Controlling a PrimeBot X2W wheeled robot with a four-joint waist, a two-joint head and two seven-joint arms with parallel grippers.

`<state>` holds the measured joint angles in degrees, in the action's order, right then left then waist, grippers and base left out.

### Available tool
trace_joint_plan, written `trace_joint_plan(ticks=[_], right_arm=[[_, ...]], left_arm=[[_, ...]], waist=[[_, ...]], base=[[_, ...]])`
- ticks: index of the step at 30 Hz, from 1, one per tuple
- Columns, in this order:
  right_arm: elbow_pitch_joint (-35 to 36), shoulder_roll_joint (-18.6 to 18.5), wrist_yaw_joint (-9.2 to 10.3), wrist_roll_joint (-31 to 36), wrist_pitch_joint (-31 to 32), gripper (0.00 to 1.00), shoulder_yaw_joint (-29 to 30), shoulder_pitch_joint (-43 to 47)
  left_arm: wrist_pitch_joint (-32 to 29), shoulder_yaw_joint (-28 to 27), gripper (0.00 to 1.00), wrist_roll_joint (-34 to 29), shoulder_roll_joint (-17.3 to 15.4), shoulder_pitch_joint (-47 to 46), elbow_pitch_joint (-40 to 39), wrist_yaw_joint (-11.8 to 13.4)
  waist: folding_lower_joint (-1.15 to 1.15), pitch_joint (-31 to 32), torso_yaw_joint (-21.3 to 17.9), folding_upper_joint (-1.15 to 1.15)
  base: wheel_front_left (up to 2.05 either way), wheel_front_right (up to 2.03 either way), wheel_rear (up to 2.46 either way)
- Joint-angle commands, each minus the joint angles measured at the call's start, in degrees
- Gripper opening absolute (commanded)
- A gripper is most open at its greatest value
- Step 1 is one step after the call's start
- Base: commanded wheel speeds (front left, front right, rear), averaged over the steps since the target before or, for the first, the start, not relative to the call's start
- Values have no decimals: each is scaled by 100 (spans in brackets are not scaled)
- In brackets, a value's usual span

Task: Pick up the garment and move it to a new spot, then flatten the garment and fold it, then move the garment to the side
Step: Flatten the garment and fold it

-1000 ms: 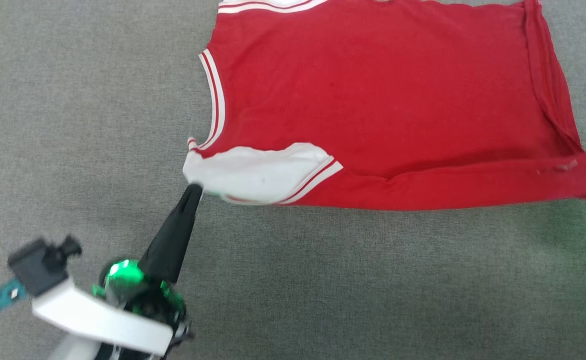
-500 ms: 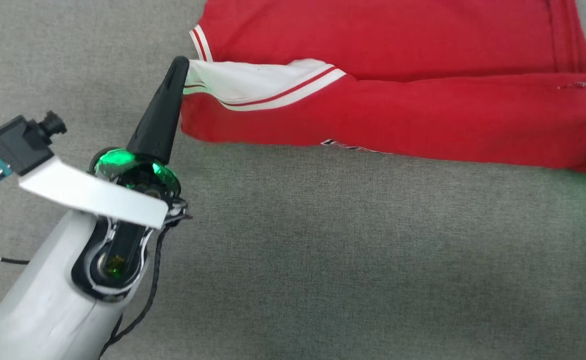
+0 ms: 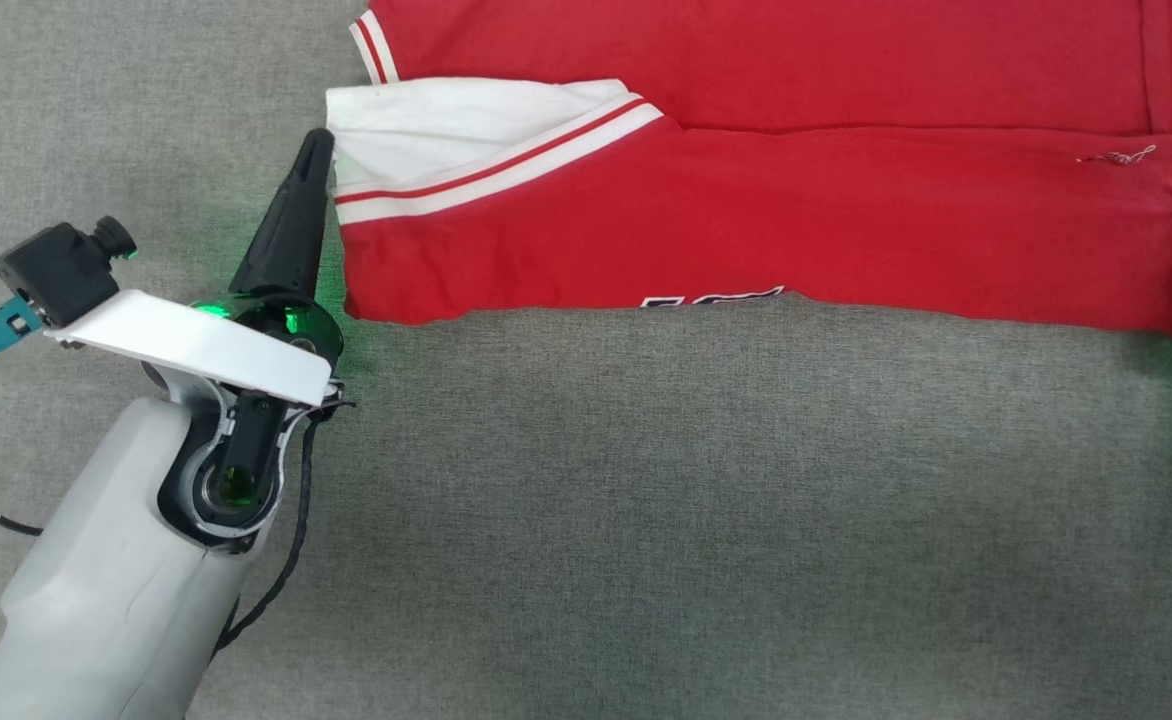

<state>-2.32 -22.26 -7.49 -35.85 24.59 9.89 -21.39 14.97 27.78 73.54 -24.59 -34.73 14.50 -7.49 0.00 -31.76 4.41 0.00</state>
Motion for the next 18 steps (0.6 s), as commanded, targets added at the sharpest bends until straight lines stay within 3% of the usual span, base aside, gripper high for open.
trace_joint_plan(ticks=[1,4,5,6,7,8,10,12,15,18], right_arm=[[-73,33,0,-25,-12,0,-53,9],[-138,68,0,-48,-74,0,-173,-40],[-144,73,0,-50,-121,5,-198,-61],[-147,69,0,-33,-181,36,-194,-76],[-151,61,0,-11,-252,94,-173,-85],[-145,60,0,6,-308,100,-166,-91],[-115,55,0,35,-382,100,-165,-76],[-60,31,0,86,-431,100,-170,-43],[22,3,0,125,-473,100,-144,50],[143,5,0,138,-480,100,-121,98]], left_arm=[[28,11,0,-93,9,-33,123,3],[29,99,0,-203,-50,-106,287,4],[29,131,0,-271,-101,-125,308,4],[29,157,6,-346,-160,-152,305,4],[29,167,25,-387,-204,-192,268,4],[29,211,41,-487,-291,-236,221,4],[29,383,82,-565,-509,-321,106,3],[-108,700,100,-655,-843,-402,-92,3],[-503,1044,100,-701,-1393,-648,-403,4],[-1272,1342,100,-677,-1839,-887,-572,4]], waist=[[0,4,-11,0],[0,45,-46,0],[0,67,-58,0],[0,104,-66,0],[0,144,-66,0],[0,189,-70,0],[0,286,-74,0],[0,389,-71,0],[0,528,-41,0],[0,622,-16,0]], base=[[0,0,0],[0,0,0],[0,0,0],[0,0,0],[0,0,0],[0,0,0],[0,0,0],[0,0,0],[0,0,0],[0,0,0]])
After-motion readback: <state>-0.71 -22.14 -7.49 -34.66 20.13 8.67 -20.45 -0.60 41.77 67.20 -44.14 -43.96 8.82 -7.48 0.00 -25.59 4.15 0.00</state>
